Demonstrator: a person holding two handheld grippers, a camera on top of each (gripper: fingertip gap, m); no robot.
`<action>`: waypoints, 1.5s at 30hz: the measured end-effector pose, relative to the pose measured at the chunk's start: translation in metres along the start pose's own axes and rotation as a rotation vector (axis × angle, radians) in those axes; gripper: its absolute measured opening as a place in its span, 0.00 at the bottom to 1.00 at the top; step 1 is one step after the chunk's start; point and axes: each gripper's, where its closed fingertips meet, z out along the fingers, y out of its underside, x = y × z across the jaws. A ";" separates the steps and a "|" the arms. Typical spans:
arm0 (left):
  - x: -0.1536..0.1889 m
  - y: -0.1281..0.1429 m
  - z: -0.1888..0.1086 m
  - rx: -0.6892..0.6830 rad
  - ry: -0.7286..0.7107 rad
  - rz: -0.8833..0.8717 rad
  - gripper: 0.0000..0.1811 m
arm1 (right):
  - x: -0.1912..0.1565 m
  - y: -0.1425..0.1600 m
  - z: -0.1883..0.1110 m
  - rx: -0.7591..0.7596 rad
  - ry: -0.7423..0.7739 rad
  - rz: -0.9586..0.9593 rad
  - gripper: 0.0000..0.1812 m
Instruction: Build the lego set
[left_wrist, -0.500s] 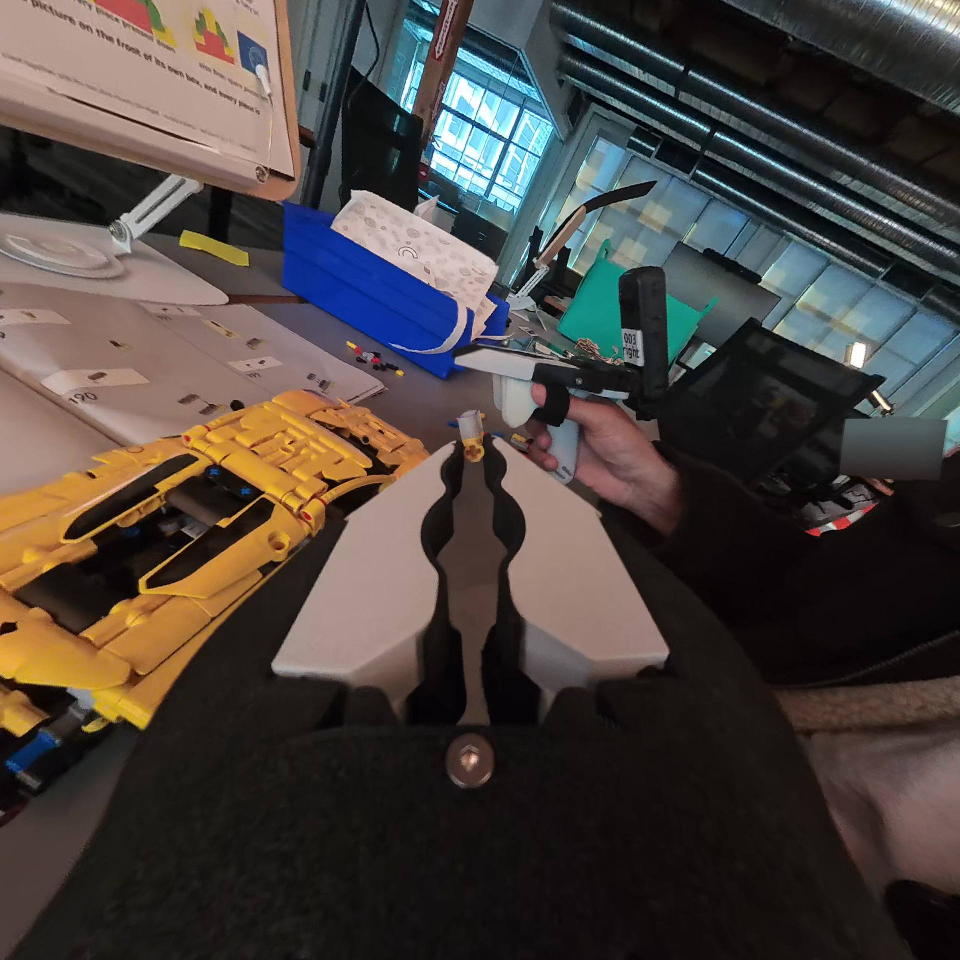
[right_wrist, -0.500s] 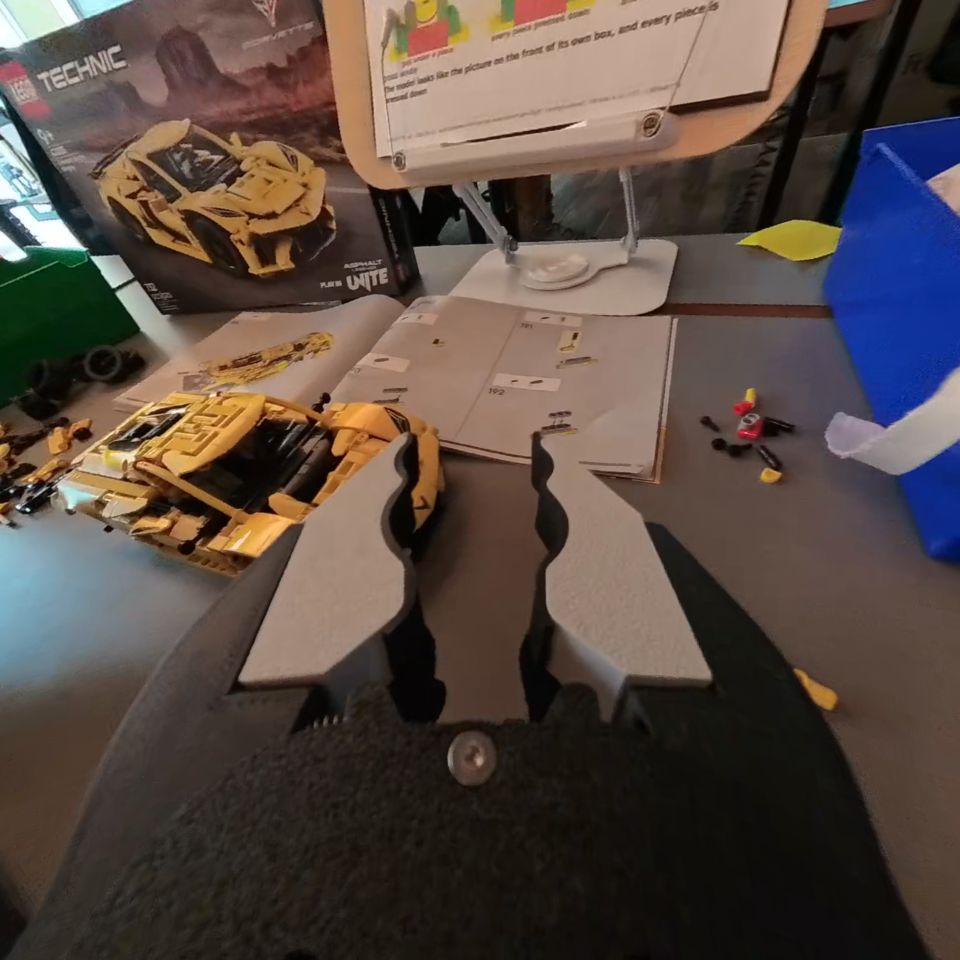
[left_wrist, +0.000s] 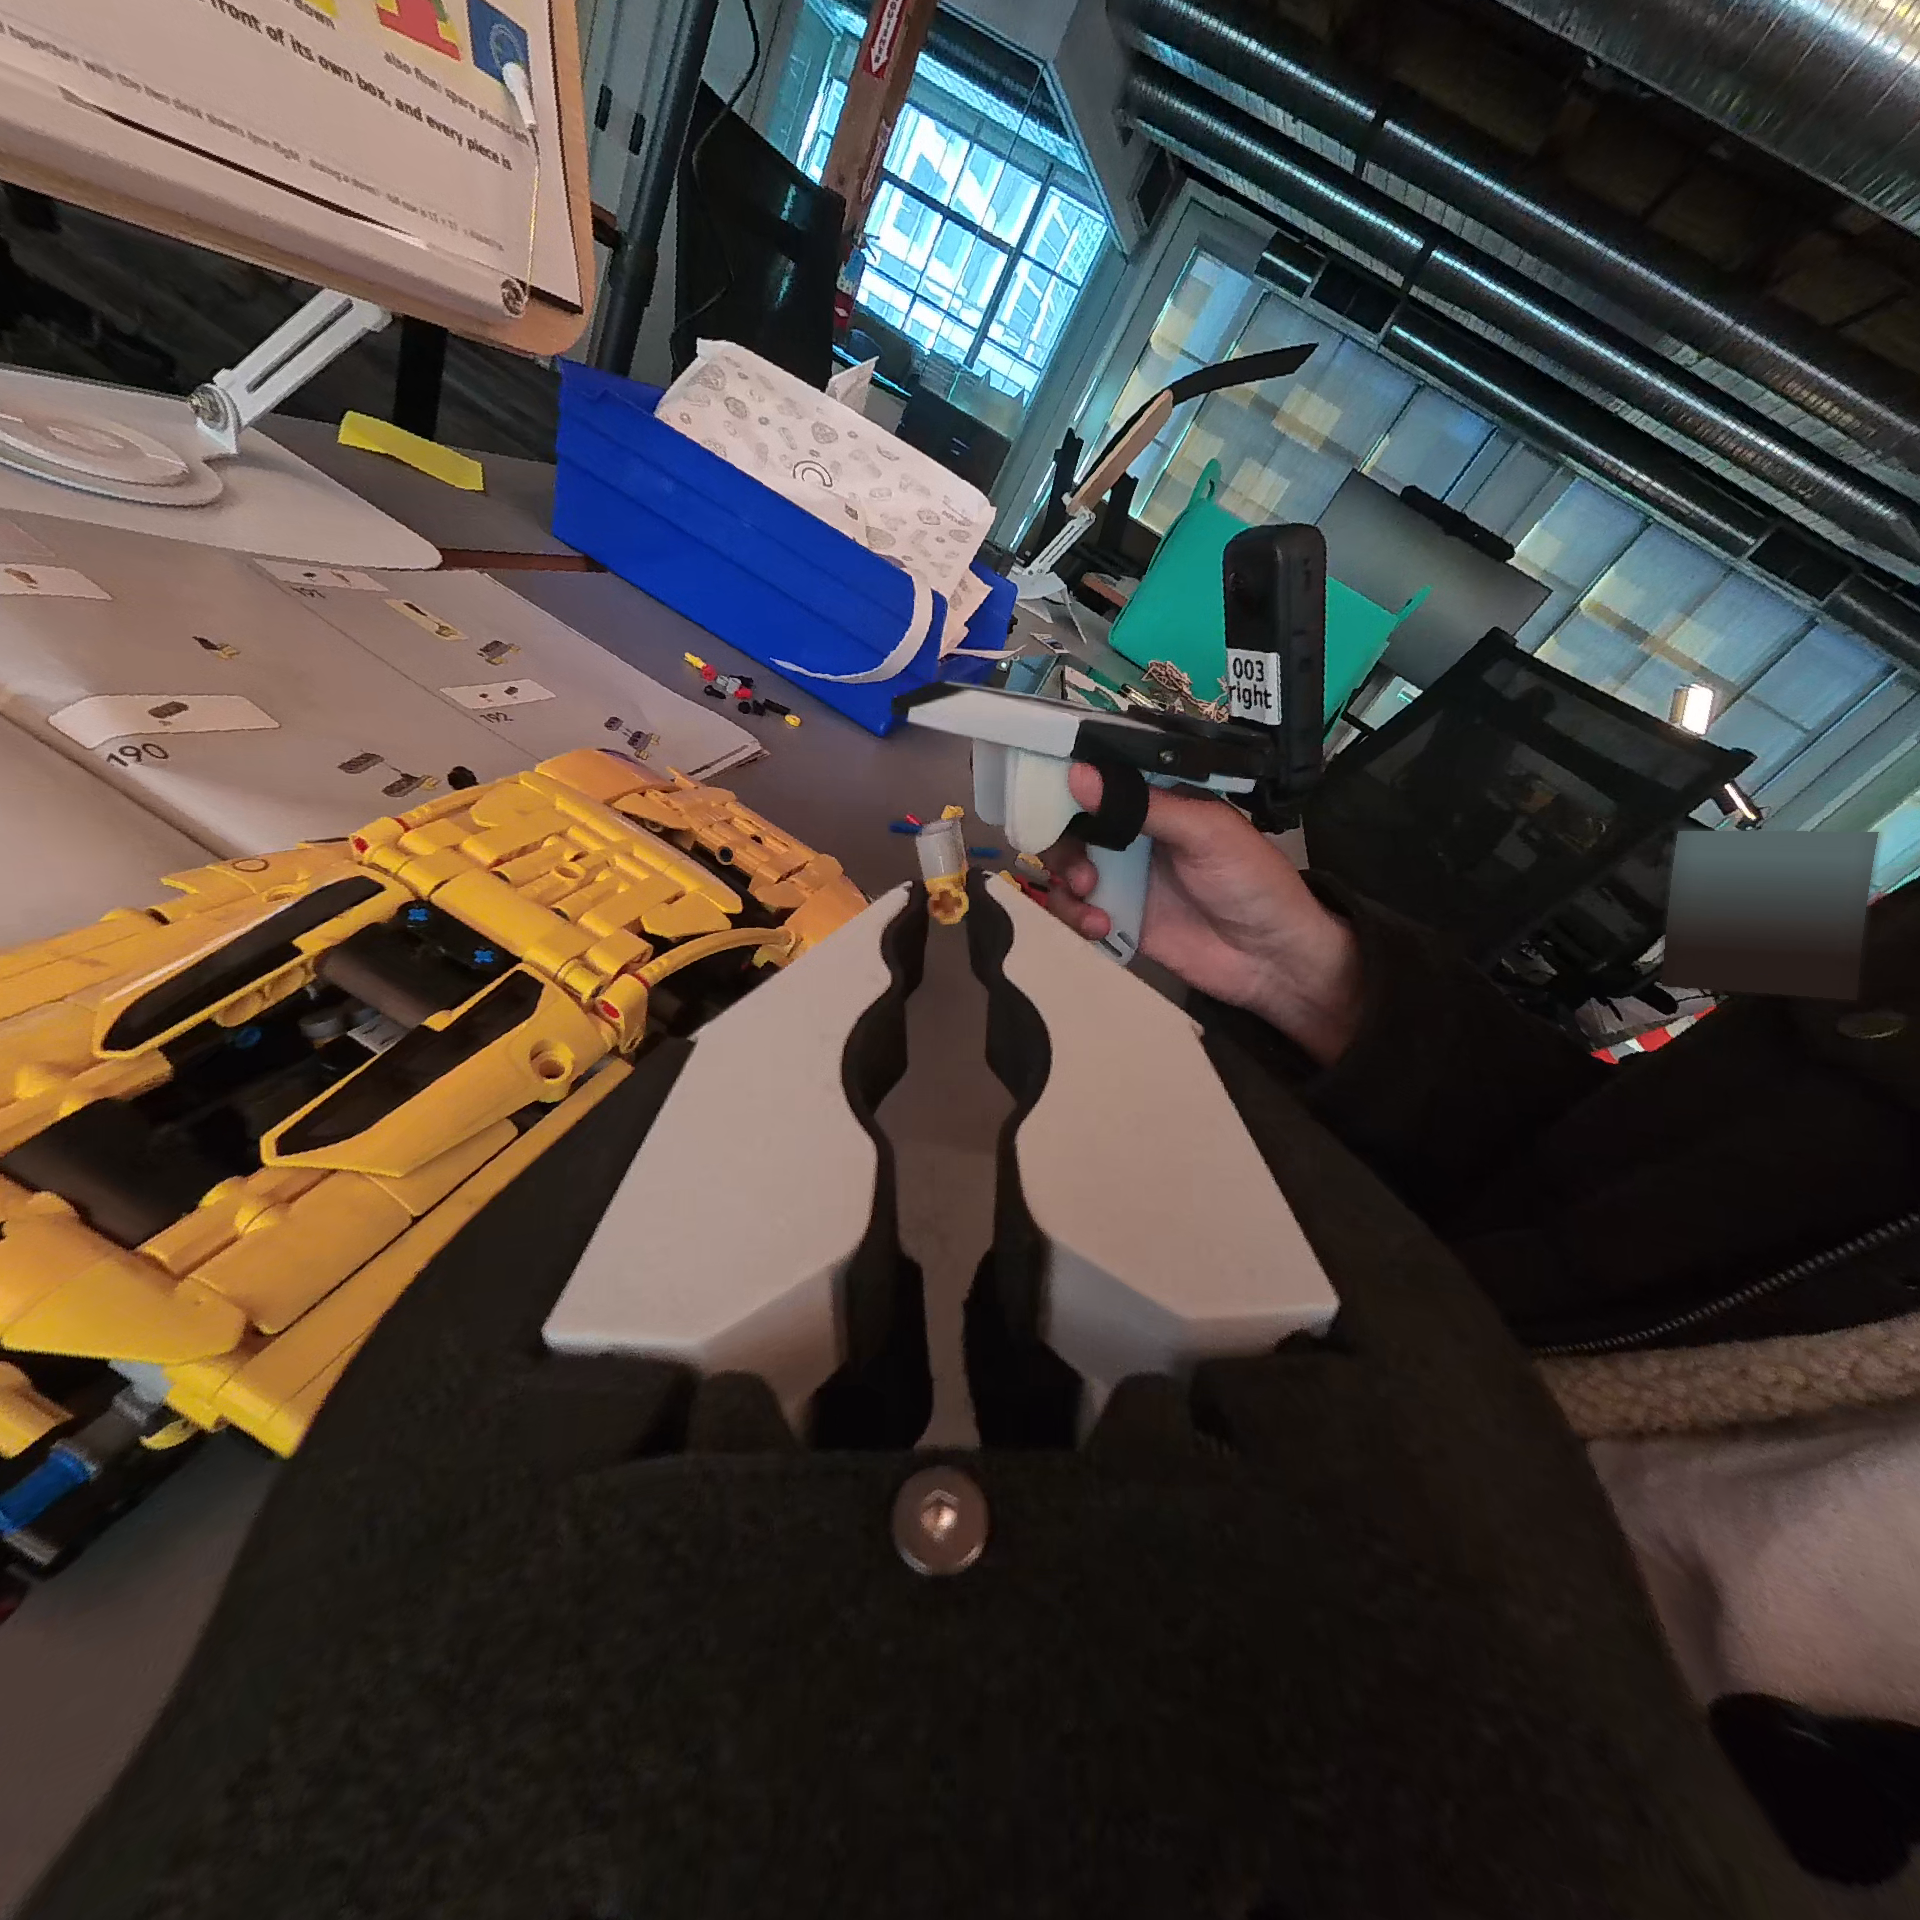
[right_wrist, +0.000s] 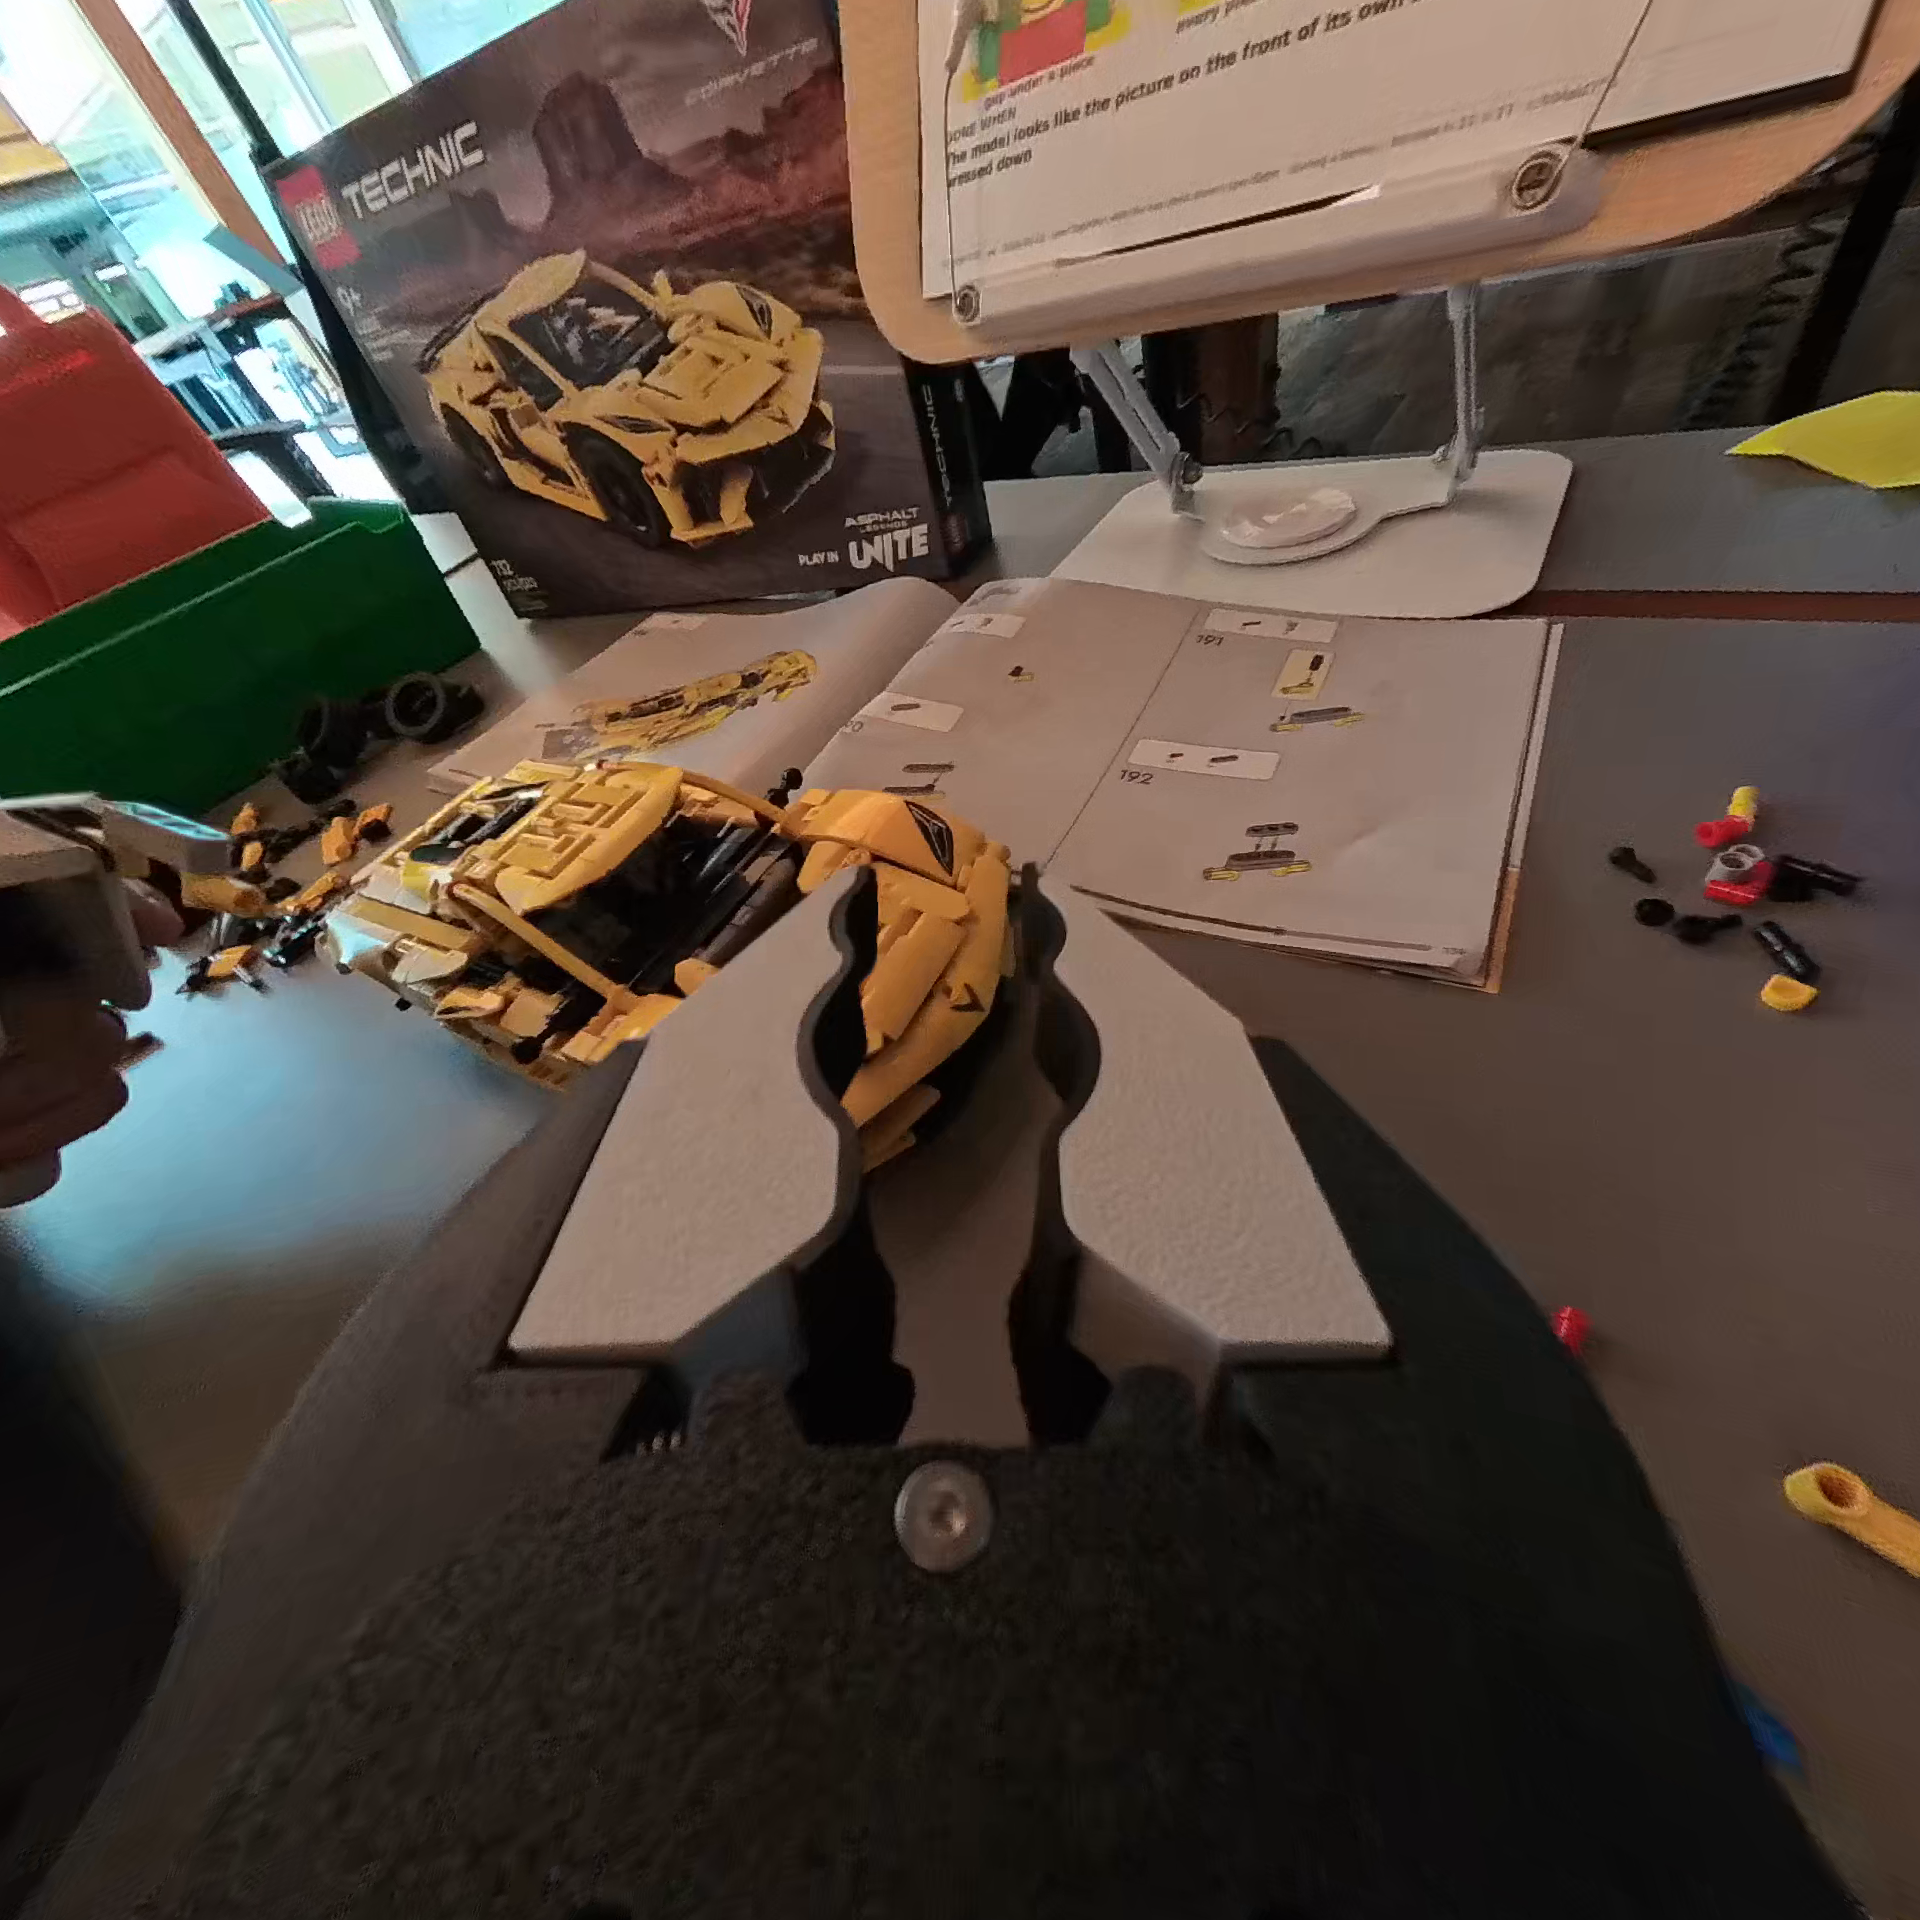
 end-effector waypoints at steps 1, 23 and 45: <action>0.000 0.000 0.000 0.000 0.000 0.001 0.04 | 0.001 0.000 0.000 0.000 0.010 -0.014 0.14; -0.001 0.089 0.015 -0.510 -0.063 0.279 0.04 | 0.000 -0.005 -0.002 0.031 0.005 -0.022 0.13; 0.000 0.139 0.004 -0.780 -0.009 0.524 0.08 | -0.008 0.003 0.001 -0.008 -0.044 -0.010 0.12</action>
